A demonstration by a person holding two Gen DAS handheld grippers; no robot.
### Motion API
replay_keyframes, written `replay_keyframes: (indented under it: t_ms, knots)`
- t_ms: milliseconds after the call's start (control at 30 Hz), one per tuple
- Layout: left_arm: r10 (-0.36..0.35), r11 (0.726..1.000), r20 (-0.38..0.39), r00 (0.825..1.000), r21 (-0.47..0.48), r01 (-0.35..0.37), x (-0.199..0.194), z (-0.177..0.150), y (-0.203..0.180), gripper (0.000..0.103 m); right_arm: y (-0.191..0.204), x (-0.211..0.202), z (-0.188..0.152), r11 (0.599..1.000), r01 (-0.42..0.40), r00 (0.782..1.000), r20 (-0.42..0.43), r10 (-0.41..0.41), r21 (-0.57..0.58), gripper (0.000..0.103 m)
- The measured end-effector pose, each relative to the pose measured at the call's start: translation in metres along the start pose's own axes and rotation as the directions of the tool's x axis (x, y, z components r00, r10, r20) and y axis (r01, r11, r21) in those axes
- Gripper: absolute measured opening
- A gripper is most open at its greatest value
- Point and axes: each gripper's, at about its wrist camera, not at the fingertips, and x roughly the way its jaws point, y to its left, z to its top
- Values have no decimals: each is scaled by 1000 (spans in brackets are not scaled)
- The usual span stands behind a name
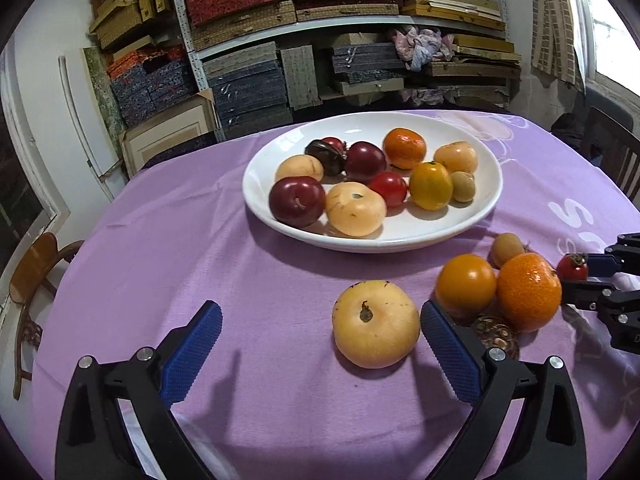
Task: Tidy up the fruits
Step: 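Grasp the pale yellow apple with the left tool while the right tool grasps a stemmed red tomato, then lower the apple and tomato onto the white plate and open both tools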
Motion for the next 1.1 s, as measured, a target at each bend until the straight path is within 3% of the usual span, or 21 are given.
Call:
replay_keyframes:
  t_ms: [200,333,400,467,567,767,867,967,1100]
  knots:
    - [-104,993,-84,991,-61,99,14,0,12,100,0,0,0,1000,-1,1000,0,1,1,30]
    - [-131,989,-80,988,-72,126,16,1,12,97,0,0,0,1000,-5,1000,1,5,4,30]
    - [-150,986,-70,986,-84,144,17,3,13,89,-1,0,0,1000,-5,1000,0,5,4,30]
    - [-157,986,-85,984,-79,150,20,3,10,69,-1,0,0,1000,-6,1000,0,6,5,30]
    - [-183,982,-114,976,-64,177,25,5,4,48,-1,0,0,1000,-5,1000,1,5,4,30]
    - [-213,974,-103,971,-100,203,24,2,10,46,-1,0,0,1000,-6,1000,1,6,4,30]
    - [-243,964,-70,967,-129,233,19,1,15,46,-1,0,0,1000,-6,1000,1,6,4,30]
    - [-219,970,-19,976,-113,216,7,2,16,46,-1,-1,0,1000,-7,1000,4,7,7,29]
    - [-212,969,49,976,-122,216,-18,20,26,46,-11,-24,7,998,-4,996,94,-2,64,29]
